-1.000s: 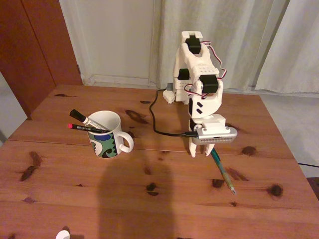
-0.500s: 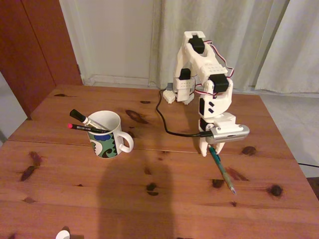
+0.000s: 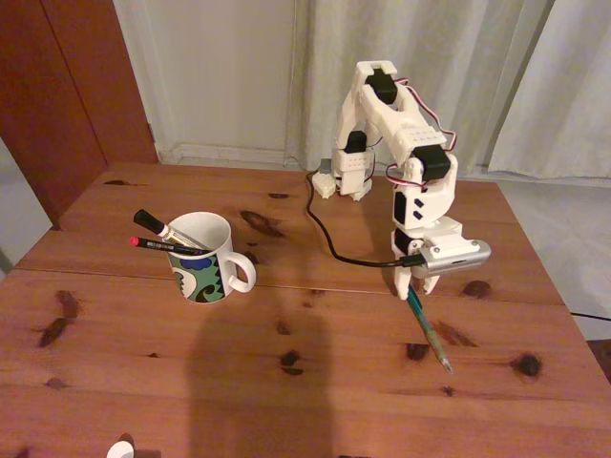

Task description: Clean up the desk and place the pens and markers into the cup

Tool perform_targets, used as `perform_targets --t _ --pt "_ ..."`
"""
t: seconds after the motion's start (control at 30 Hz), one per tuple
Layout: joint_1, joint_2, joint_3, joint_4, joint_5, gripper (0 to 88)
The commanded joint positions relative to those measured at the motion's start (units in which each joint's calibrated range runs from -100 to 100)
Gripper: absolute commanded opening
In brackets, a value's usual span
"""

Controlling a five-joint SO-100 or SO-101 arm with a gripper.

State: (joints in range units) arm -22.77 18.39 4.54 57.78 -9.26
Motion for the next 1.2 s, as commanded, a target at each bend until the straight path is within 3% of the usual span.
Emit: perform_targets --t 0.0,1.17 --pt "-0.6 -0.6 -2.3 -0.6 -0.1 15.8" --pt "-0.7 6.1 -2.8 -0.6 -0.1 15.8"
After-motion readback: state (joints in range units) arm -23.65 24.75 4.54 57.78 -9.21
